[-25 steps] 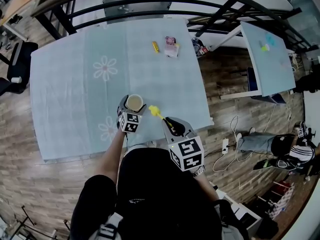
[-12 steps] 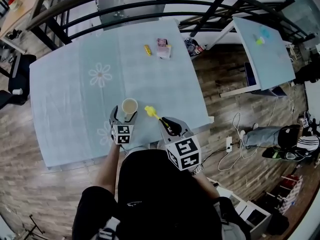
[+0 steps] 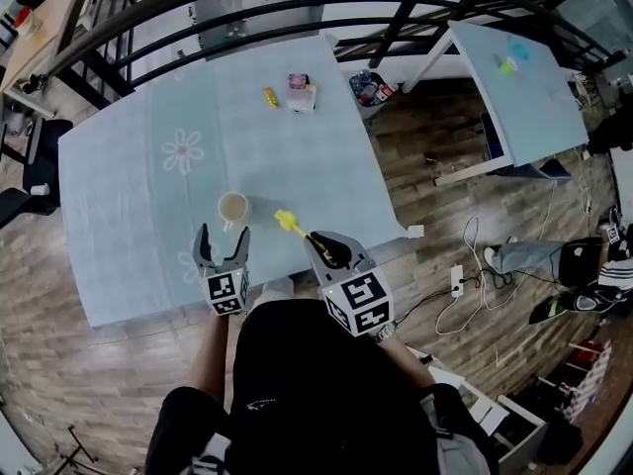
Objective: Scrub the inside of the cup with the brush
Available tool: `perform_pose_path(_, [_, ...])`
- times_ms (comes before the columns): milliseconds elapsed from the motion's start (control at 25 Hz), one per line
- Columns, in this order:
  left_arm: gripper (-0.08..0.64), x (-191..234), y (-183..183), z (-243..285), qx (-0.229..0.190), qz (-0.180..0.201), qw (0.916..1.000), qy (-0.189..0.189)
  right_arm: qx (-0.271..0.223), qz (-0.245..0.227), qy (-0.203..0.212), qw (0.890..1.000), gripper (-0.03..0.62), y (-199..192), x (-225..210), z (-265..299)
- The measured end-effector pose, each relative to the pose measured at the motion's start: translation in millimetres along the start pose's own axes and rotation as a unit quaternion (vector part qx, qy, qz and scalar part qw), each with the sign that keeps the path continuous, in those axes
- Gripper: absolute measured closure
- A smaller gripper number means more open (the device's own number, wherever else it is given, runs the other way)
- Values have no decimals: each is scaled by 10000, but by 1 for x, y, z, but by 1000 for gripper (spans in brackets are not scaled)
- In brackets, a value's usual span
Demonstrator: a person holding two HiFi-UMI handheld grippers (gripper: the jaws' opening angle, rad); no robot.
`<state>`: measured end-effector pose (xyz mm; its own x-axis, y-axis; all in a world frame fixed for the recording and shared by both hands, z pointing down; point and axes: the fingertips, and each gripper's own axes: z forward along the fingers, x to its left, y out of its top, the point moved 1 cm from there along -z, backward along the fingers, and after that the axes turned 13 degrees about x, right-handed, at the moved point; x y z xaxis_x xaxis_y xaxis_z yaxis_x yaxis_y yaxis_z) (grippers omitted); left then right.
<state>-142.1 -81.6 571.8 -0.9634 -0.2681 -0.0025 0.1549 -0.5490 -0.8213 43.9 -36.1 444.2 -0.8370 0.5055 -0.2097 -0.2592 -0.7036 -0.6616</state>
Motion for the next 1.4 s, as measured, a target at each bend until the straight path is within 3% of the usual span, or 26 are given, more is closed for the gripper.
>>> perform_pose_path(160, [146, -46, 37, -21, -434, -153, 9987, -229, -336, 27, 152, 9993, 552, -14, -24, -22])
perform_pose_path(240, [224, -74, 56, -32, -697, -180, 9965, -413, -392, 69, 327, 9987, 553, -22, -30, -31])
perform_pose_path(320, [355, -103, 74, -40, -920, -222, 9940, -550, -391, 162, 484, 9979, 552, -32, -38, -41])
perform_pose_path(440, [393, -140, 94, -50, -1164, -139, 9909, -660, -403, 191, 544, 9975, 552, -49, -49, -53])
perform_pose_path(640, [505, -178, 105, -71, -1354, -233, 9896, -424, -240, 38, 632, 9977, 552, -84, -59, -66])
perform_pose_path(880, [545, -224, 107, -92, -1459, -450, 9866, -569, -647, 91, 417, 9970, 552, -95, -84, -98])
perform_pose_path(1120, [548, -268, 113, -99, -1460, -308, 9861, -729, -1428, 242, -4, 9895, 552, -91, -111, -132])
perform_pose_path(1400, [548, -291, 104, -108, -1433, -77, 9868, -754, -1520, 36, -36, 9884, 554, -98, -108, -137])
